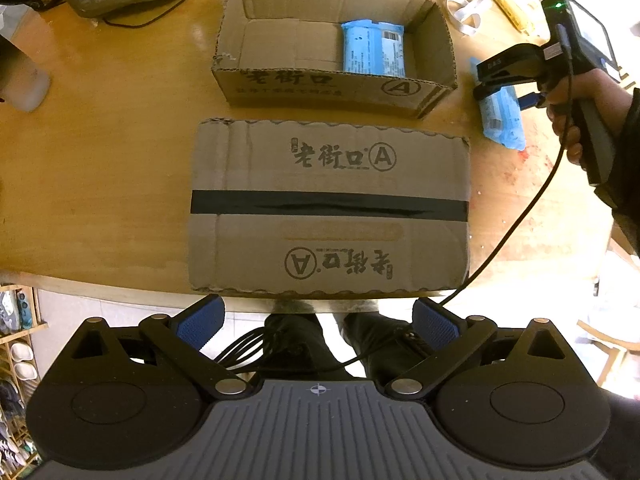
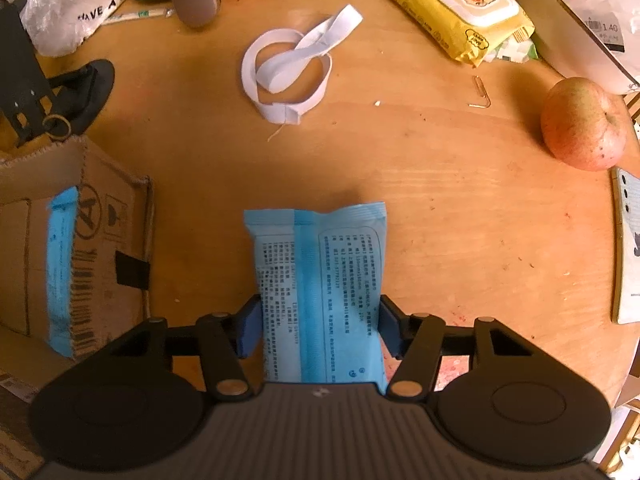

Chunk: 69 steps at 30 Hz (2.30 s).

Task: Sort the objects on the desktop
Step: 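Lift the blue packet with the right gripper toward the cardboard box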

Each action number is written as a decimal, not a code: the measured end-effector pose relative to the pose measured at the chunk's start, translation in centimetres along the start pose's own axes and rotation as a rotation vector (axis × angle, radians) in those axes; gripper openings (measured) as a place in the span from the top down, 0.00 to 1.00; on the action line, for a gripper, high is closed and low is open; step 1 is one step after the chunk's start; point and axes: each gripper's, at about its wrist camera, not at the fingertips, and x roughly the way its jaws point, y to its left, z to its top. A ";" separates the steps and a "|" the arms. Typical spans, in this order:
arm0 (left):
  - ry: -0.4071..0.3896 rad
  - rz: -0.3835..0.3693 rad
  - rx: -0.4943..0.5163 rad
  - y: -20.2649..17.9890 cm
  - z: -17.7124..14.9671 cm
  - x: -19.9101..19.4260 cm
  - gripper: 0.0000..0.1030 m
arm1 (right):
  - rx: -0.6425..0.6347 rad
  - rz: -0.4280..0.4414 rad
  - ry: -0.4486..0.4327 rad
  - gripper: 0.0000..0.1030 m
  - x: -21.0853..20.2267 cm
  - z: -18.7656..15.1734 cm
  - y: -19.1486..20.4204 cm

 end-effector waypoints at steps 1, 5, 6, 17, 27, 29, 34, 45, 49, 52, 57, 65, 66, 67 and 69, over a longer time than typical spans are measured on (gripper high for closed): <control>-0.001 0.000 0.000 0.0 0.0 0.0 0.00 | 0.001 0.001 0.000 0.45 -0.2 0.0 0.0; -0.005 -0.003 -0.002 0.1 0.0 -0.1 0.00 | 0.002 0.006 0.002 0.45 -1.4 -0.1 -0.7; -0.007 -0.004 -0.003 0.2 0.0 -0.1 0.00 | 0.004 0.008 0.002 0.45 -1.7 -0.1 -0.9; -0.022 -0.015 -0.007 0.4 0.0 -0.4 0.00 | -0.009 0.030 -0.019 0.45 -4.8 2.3 -1.5; -0.038 -0.025 -0.005 1.0 0.0 -0.7 0.00 | -0.023 0.049 -0.043 0.45 -7.4 3.6 -0.4; -0.039 -0.027 -0.005 1.1 -0.1 -0.7 0.00 | -0.025 0.052 -0.045 0.45 -7.5 3.7 0.0; -0.042 -0.028 -0.007 1.7 -0.2 -0.7 0.00 | -0.027 0.057 -0.046 0.45 -7.6 3.9 0.8; -0.041 -0.031 -0.004 3.5 -0.3 -1.0 0.00 | -0.018 0.067 -0.041 0.45 -7.3 4.0 3.3; -0.040 -0.032 -0.004 4.3 -0.4 -1.0 0.00 | -0.021 0.071 -0.040 0.44 -7.3 3.9 4.4; -0.039 -0.034 -0.002 4.9 -0.4 -1.1 0.00 | -0.023 0.073 -0.040 0.44 -7.3 3.9 5.3; -0.038 -0.039 0.000 5.7 -0.5 -1.1 0.00 | -0.026 0.072 -0.039 0.45 -7.2 3.9 6.6; -0.038 -0.045 0.004 7.2 -0.7 -1.2 0.00 | -0.021 0.075 -0.037 0.45 -7.2 3.7 8.6; -0.039 -0.046 0.005 7.3 -0.7 -1.2 0.00 | -0.020 0.075 -0.037 0.45 -7.2 3.7 8.9; -0.039 -0.046 0.006 7.5 -0.7 -1.2 0.00 | -0.019 0.076 -0.037 0.45 -7.2 3.7 9.1; -0.041 -0.048 0.007 7.8 -0.8 -1.3 0.00 | -0.019 0.078 -0.038 0.44 -7.2 3.7 9.6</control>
